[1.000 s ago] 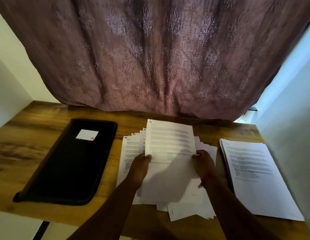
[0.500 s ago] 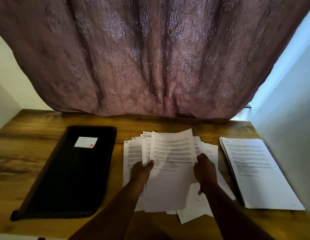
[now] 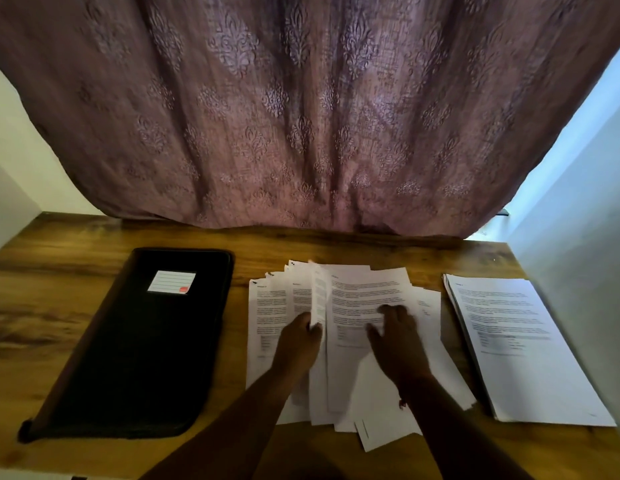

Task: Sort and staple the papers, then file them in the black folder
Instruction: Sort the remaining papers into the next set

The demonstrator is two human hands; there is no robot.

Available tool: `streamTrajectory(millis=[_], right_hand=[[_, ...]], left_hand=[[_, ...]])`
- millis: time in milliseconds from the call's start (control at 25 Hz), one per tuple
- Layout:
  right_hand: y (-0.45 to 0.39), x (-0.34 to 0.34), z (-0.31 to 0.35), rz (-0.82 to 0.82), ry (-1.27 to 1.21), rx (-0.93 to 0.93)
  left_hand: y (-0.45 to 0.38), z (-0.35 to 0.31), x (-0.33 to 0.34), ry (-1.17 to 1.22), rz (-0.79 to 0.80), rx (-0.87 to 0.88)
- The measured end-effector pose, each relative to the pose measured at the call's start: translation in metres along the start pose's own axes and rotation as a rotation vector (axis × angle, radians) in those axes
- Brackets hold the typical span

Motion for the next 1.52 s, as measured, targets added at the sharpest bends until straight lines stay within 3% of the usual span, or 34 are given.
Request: streamTrajectory(millis=[120,200,320,400,560,680,760,880,920,1000,1240,1360,1520], right_hand=[[0.004,0.025,0.030,0.309,-0.551,0.152],[0.001,0.028,0.033,0.299,-0.691,0.195],[-0.004,0.030,0.026,0.275,-0.631,0.173],[-0.002,0.034,0.025,0.268,-0.500,0.041],[0.012,0.046,0.028,0.193,0.117,-0.278],[0.006,0.040,0.016,0.104,0.304,-0.194],[0.001,0.033,0.022,0.082,0.115,-0.203],[-0.001,0.020,0.044,0.203,-0.552,-0.030],[-0.003,0.016,0.047,0.210,-0.662,0.047],[-0.009,0.008,0.043,0.165,-0.658,0.166],[-0.013,-0.008,0.000,-0.102,-0.512,0.290],[-0.012,-0.007,-0.003,-0.164,-0.475,0.250],[-0.014,0.008,-0.002,-0.033,-0.622,0.288]], left_hand=[[0.009,-0.019,0.029,0.041,0.272,0.073],[0.009,-0.021,0.039,-0.038,0.302,0.177],[0.000,-0.020,0.036,-0.181,0.141,0.214],[-0.003,-0.017,0.028,-0.130,0.053,0.144],[-0.003,-0.013,0.004,0.021,-0.141,0.047],[-0.005,-0.011,-0.009,0.015,-0.240,0.064],[-0.003,-0.015,-0.007,0.033,-0.174,0.090],[0.007,-0.033,0.020,0.075,0.144,0.170],[0.012,-0.039,0.028,0.076,0.246,0.192],[0.016,-0.042,0.039,0.069,0.364,0.233],[-0.001,-0.026,0.036,-0.274,0.163,0.305],[-0.011,-0.020,0.042,-0.197,0.112,0.190],[-0.027,-0.015,0.049,0.011,0.096,-0.069]])
Point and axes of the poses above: each hand's wrist, its own y-axis away from the middle knuckle, its own x-axis out of the palm, z = x × y, the point moved 6 cm from there along -y, towards the middle knuckle, and after that the axes turned 4 degrees about x, right-handed, at the moved point
